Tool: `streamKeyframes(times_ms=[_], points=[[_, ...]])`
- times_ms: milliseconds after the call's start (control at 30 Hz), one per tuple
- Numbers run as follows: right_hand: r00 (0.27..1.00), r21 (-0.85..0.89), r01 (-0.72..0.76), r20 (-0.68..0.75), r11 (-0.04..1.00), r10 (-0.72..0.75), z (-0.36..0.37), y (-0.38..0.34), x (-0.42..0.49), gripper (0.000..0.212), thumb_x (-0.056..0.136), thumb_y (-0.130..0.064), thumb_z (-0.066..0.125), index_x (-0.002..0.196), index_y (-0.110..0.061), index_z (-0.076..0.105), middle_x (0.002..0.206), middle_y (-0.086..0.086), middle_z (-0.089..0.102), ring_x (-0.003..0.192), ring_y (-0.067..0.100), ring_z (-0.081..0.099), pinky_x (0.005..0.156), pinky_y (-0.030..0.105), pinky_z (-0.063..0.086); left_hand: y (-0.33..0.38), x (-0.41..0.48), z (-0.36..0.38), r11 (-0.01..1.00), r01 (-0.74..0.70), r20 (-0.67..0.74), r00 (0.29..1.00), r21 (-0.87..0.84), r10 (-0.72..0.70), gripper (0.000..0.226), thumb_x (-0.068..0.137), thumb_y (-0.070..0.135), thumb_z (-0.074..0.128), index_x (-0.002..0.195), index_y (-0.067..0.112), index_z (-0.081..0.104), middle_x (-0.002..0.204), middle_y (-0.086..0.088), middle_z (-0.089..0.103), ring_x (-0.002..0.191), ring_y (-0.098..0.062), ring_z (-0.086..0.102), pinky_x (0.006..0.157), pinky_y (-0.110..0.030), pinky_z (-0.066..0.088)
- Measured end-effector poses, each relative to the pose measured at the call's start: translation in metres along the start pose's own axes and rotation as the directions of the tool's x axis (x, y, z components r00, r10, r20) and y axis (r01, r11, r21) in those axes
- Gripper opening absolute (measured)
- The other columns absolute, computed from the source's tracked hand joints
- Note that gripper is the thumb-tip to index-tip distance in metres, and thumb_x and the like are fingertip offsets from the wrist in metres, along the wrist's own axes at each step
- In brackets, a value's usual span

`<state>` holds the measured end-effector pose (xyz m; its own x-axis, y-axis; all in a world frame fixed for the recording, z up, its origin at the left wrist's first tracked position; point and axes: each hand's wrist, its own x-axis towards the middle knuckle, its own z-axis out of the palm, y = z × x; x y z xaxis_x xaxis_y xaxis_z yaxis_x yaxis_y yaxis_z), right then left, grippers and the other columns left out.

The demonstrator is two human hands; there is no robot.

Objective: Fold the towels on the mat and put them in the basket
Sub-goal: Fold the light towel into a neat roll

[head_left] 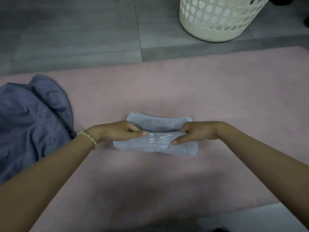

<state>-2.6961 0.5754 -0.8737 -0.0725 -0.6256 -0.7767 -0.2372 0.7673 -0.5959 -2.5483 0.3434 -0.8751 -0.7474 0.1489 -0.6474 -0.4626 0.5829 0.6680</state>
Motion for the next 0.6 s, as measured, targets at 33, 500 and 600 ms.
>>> streamKeyframes(times_ms=[33, 500, 600], points=[[1.000, 0.107, -0.006, -0.005, 0.994, 0.006, -0.004, 0.000, 0.000, 0.034, 0.083, -0.041, 0.069, 0.109, -0.019, 0.070, 0.108, -0.006, 0.071, 0.104, 0.008, 0.065, 0.099, 0.028, 0.047, -0.007, -0.004, -0.001, 0.991, -0.007, -0.080, 0.997, -0.137, -0.004, 0.044, 0.079, 0.059, 0.058, 0.073, 0.016, 0.066, 0.072, 0.018, 0.060, 0.067, 0.004, 0.053, 0.071, -0.011, 0.041], [0.635, 0.383, 0.241, -0.757, 0.892, 0.154, 0.049, 0.042, 0.023, 0.036, 0.088, -0.040, 0.062, 0.113, -0.014, 0.062, 0.103, -0.001, 0.068, 0.094, 0.015, 0.065, 0.079, 0.019, 0.051, -0.017, 0.033, 0.041, 0.950, 0.028, -0.603, 0.767, -0.310, -0.220, 0.033, 0.095, 0.035, 0.051, 0.106, 0.010, 0.068, 0.094, 0.001, 0.062, 0.088, -0.012, 0.057, 0.072, -0.016, 0.038], [0.520, 0.320, 0.267, -0.842, 0.909, 0.143, 0.052, 0.038, 0.033, 0.028, 0.091, -0.035, 0.058, 0.107, -0.012, 0.061, 0.093, -0.004, 0.063, 0.083, 0.010, 0.060, 0.068, 0.008, 0.041, -0.023, 0.040, 0.041, 0.943, 0.031, -0.649, 0.718, -0.331, -0.251, 0.035, 0.094, 0.037, 0.051, 0.106, 0.010, 0.069, 0.099, -0.002, 0.067, 0.092, -0.015, 0.060, 0.073, -0.016, 0.036]])
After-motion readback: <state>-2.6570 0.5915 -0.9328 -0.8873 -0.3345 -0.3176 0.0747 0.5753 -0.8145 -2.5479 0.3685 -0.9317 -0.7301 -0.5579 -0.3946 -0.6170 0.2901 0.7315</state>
